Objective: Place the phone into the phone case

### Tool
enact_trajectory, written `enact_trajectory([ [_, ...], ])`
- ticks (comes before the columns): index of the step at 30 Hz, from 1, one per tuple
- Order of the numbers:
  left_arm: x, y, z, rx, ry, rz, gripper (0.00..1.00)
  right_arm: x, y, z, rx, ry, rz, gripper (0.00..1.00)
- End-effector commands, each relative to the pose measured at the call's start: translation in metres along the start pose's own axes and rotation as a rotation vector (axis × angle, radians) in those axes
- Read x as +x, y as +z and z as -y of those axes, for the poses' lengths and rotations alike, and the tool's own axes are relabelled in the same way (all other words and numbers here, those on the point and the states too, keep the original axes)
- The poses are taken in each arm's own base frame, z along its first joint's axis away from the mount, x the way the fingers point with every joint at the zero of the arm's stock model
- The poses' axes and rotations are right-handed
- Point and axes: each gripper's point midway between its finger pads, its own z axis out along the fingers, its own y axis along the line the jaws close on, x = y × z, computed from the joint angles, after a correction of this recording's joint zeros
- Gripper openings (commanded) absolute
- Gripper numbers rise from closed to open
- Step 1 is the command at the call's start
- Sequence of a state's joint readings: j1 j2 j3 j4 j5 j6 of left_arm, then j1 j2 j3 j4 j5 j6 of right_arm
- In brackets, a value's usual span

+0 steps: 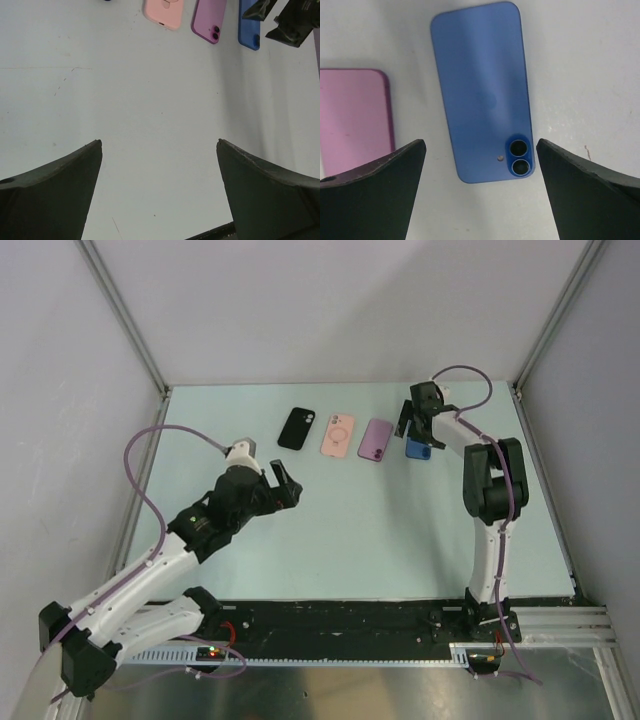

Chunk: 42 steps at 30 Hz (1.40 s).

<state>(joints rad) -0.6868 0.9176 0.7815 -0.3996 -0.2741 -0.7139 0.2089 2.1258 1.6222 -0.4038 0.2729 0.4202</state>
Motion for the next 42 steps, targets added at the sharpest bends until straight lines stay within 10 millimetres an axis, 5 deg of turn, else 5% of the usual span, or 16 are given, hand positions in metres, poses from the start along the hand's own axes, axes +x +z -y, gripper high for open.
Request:
enact_trajectory([
  [1, -0.005, -0.001, -0.002, 0.013, 0.006, 0.004, 1.00, -0.006, -0.006, 0.010, 0.065, -0.048, -0.012, 0.99],
  [19, -0.009, 0.010, 0.009, 0.038, -0.016, -0.048, 1.00, 0.024, 0.020, 0.010, 0.071, -0.090, -0.223, 0.99],
  [28, -0.012, 0.011, 0.012, 0.048, -0.027, -0.052, 1.00, 0.022, 0.017, 0.009, 0.039, -0.077, -0.268, 0.98],
  [42, -0.019, 0.015, 0.014, 0.041, -0.060, -0.049, 1.00, 0.041, 0.000, 0.000, -0.066, -0.045, -0.381, 0.48],
])
